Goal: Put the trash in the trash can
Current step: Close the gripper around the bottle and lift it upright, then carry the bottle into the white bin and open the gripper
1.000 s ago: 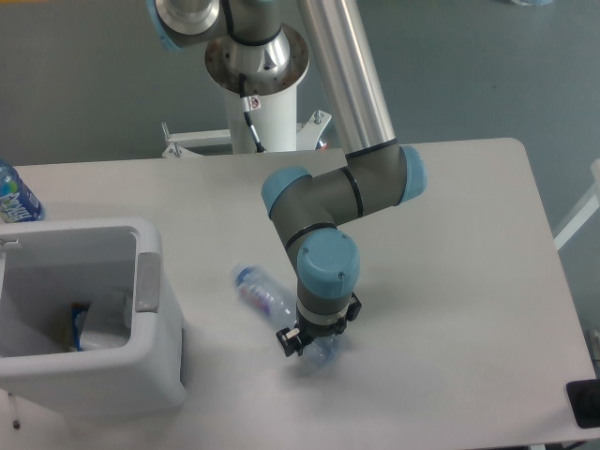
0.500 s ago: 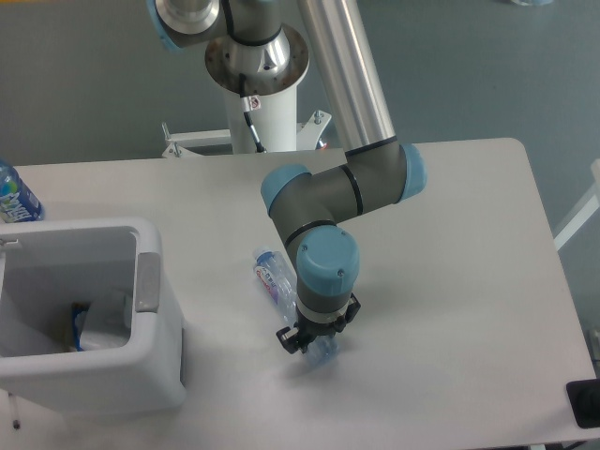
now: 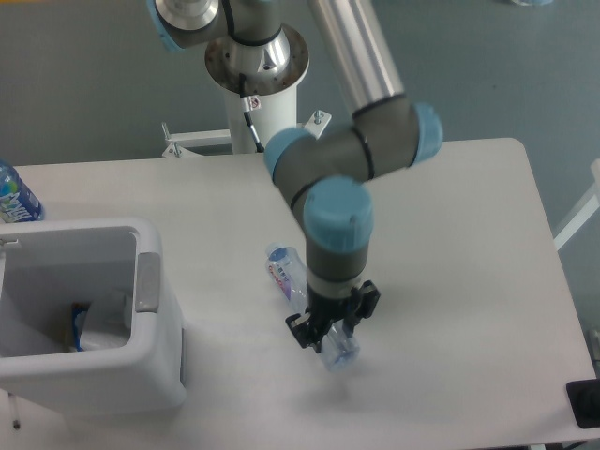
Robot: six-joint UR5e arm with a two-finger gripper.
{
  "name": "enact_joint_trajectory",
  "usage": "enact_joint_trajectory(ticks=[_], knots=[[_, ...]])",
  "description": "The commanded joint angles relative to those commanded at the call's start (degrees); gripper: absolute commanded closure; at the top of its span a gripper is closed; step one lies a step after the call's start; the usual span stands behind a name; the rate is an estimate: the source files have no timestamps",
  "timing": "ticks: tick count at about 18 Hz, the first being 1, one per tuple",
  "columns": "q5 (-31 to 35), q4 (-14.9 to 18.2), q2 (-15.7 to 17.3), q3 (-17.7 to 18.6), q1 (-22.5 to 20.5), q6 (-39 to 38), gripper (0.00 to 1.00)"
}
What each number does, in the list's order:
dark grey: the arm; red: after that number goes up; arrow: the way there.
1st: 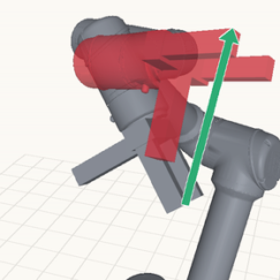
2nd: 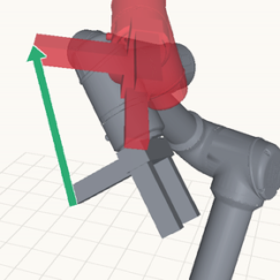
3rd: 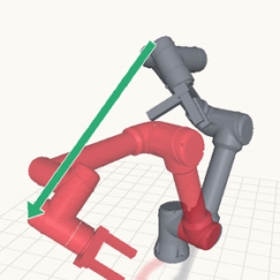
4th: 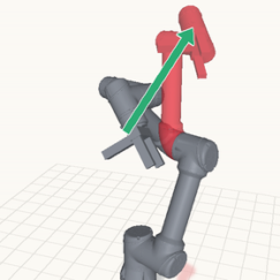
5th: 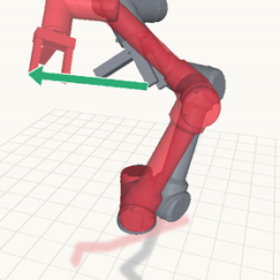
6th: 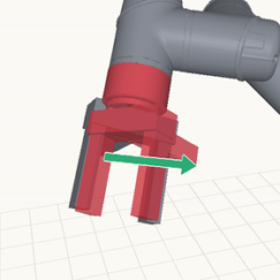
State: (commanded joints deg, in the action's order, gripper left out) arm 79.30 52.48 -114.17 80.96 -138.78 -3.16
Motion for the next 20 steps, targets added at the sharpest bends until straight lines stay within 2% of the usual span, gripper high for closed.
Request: enact_joint_trajectory(ticks=[2, 4, 8, 14, 18, 20], knots=[[-3.9, -0.8, 1.2, -3.4, -0.3, -0.4, 0.42], [-8.7, -1.8, 3.1, -5.3, -0.4, -0.3, 0.42], [-18.2, -7.2, 6.9, -6.3, -1.2, 0.2, 0.42], [-22.6, -9.1, 9.8, -8.2, 0.3, 0.2, 0.42], [-22.6, -11.5, 9.8, -9.4, 5.0, -0.1, 0.42], [-22.4, -11.6, 9.9, -8.9, 8.2, 0.0, 0.42]])
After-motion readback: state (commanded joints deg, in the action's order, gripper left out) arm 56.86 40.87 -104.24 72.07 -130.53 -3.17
